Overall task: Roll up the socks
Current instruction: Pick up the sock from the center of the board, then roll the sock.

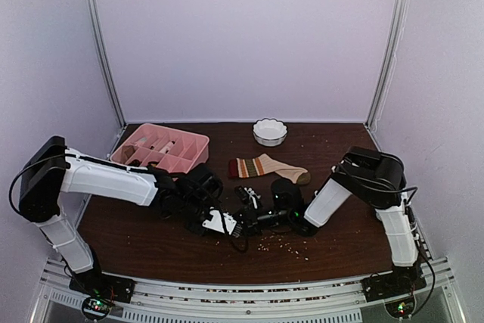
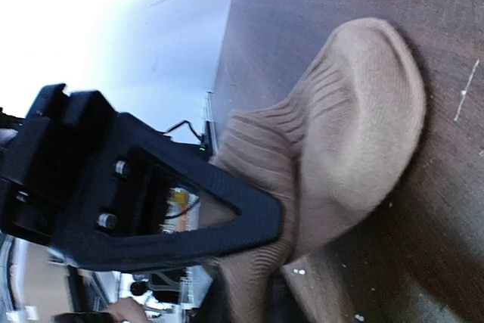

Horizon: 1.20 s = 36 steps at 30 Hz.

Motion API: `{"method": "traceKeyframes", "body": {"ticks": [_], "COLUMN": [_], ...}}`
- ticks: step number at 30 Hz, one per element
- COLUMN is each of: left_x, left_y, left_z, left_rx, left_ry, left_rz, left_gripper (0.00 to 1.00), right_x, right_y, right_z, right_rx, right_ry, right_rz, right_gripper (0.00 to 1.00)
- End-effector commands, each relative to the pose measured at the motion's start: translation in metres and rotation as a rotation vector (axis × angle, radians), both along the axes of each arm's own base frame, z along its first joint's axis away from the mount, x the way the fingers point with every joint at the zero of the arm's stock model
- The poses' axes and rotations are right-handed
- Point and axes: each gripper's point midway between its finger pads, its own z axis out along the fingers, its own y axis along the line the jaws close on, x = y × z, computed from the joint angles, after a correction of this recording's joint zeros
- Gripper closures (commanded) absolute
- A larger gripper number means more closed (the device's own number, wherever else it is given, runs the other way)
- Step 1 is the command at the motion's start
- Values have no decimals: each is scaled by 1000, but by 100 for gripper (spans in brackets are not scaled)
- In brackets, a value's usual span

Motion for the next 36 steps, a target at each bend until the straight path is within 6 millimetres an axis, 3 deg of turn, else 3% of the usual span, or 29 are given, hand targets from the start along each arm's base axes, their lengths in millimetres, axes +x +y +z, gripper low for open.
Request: {"method": "traceKeyframes", "body": {"ticks": [1, 5, 9, 10, 11, 16, 20, 23, 25, 29, 36], "left_x": [4, 8, 17, 19, 20, 10, -2, -10, -15, -23, -33], "left_y": [-19, -17, -7, -4, -1, 4, 4, 3, 3, 4, 4], "left_z": [51, 85, 112, 118, 124, 155, 172, 180, 183, 183, 178], "left_rx": [-130, -213, -288, -304, -318, -351, -371, -375, -372, -365, -325], "left_ry": [68, 217, 357, 384, 413, 579, 700, 760, 794, 849, 951], "left_rz": [41, 113, 186, 200, 212, 227, 226, 217, 214, 208, 207], "left_gripper": [100, 100, 100, 100, 100, 100, 100, 100, 100, 100, 100], "right_x": [-2, 4, 11, 12, 15, 43, 53, 34, 23, 3, -44], "right_y": [-16, -33, -51, -58, -64, -114, -143, -136, -129, -100, -52], "right_z": [-23, -13, 2, 7, 13, 51, 110, 155, 176, 187, 203], "right_rx": [-187, -278, -360, -386, -404, -620, -671, -395, -309, -427, -273], "right_ry": [-109, -248, -393, -436, -477, -797, -1006, -1045, -1129, -1355, -1571], "right_rz": [-19, -46, -65, -76, -97, -285, -463, -469, -431, -249, 1], "right_gripper": [67, 60, 43, 17, 2, 0, 0, 0, 0, 0, 1]}}
